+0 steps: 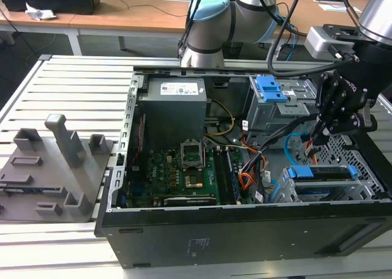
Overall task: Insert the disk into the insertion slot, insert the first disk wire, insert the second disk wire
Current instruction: 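Insert the first disk wire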
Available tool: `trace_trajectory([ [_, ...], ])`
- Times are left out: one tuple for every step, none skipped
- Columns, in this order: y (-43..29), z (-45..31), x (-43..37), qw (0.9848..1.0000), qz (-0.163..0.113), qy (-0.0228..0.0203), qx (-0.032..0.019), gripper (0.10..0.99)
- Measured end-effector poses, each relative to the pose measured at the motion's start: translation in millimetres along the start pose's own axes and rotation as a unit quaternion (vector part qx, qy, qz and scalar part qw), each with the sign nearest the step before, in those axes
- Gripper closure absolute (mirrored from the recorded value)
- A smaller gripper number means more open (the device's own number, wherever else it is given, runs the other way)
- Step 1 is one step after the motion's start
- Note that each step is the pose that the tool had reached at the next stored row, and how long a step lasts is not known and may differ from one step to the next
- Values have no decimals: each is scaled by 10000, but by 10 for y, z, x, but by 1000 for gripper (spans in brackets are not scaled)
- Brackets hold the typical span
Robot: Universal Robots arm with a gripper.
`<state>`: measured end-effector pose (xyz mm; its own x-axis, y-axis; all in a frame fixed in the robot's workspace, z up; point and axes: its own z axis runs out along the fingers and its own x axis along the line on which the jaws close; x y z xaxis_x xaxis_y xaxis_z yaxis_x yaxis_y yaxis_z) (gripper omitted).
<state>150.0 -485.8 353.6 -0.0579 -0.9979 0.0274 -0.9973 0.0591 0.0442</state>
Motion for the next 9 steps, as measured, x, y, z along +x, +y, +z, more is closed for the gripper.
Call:
trace_trajectory([
  [0, 0, 0, 10000, 0, 0, 0, 925],
  [0, 0, 0, 10000, 0, 0, 0, 925],
  [0, 0, 0, 10000, 0, 0, 0, 925],
  [0, 0, 0, 10000, 0, 1, 0, 925],
  [0, 0, 0, 10000, 0, 0, 0, 925],
  [0, 0, 0, 10000, 0, 0, 0, 925],
  [-1, 0, 0, 10000, 0, 1, 0, 925],
  [-13, 0, -2, 10000, -1, 0, 0, 925],
  [-24, 0, -2, 10000, -1, 0, 0, 925],
])
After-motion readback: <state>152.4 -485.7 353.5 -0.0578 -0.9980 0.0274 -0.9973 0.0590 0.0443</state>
